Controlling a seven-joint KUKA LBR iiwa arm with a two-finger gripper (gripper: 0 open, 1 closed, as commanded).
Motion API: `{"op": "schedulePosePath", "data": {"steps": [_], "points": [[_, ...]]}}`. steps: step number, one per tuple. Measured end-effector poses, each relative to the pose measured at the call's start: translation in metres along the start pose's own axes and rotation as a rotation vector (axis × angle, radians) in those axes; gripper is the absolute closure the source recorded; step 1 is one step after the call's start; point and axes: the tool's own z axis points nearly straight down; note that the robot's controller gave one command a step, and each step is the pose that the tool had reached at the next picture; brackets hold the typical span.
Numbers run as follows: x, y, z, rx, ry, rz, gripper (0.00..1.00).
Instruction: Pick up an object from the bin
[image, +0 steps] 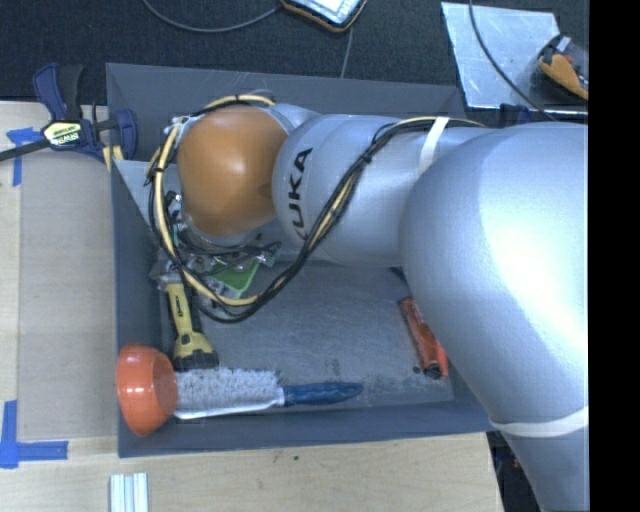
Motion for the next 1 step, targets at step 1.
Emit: {"op": "schedulePosePath", "data": {"steps": [1], "points": [[0.0, -0.0001, -0.0001, 0.0, 0.0, 0.001, 1.0]]}}
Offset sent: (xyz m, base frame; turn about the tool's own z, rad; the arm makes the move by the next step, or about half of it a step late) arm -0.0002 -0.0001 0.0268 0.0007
